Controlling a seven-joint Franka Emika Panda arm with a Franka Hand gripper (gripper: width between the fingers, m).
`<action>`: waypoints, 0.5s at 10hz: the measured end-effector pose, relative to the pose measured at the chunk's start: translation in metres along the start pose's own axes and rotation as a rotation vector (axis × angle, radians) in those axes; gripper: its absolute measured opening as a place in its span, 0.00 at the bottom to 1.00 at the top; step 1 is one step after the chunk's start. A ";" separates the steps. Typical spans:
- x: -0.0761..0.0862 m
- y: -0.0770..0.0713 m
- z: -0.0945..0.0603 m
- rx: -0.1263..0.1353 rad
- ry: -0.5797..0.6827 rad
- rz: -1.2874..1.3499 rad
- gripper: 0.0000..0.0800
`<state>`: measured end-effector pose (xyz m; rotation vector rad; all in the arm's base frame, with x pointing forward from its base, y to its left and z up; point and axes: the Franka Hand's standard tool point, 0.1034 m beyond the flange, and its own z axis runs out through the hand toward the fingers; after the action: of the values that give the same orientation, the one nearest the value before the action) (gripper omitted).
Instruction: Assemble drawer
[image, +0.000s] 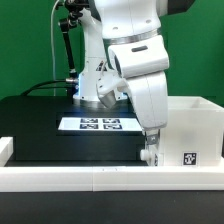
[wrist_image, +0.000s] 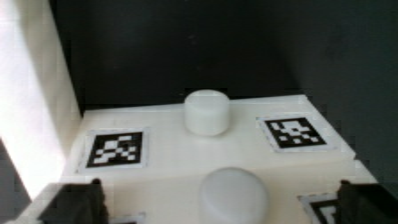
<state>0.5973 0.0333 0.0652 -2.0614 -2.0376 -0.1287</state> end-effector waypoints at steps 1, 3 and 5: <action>-0.010 0.001 -0.002 -0.002 -0.003 0.005 0.81; -0.030 0.003 -0.010 -0.017 -0.010 0.037 0.81; -0.043 0.001 -0.028 -0.096 -0.027 0.128 0.81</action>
Offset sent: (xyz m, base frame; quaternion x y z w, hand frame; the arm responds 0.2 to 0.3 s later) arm -0.0011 -0.0343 0.0181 -0.0356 -0.0285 0.0306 0.9985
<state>0.5998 -0.0154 0.0826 -2.2563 -1.9440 -0.1803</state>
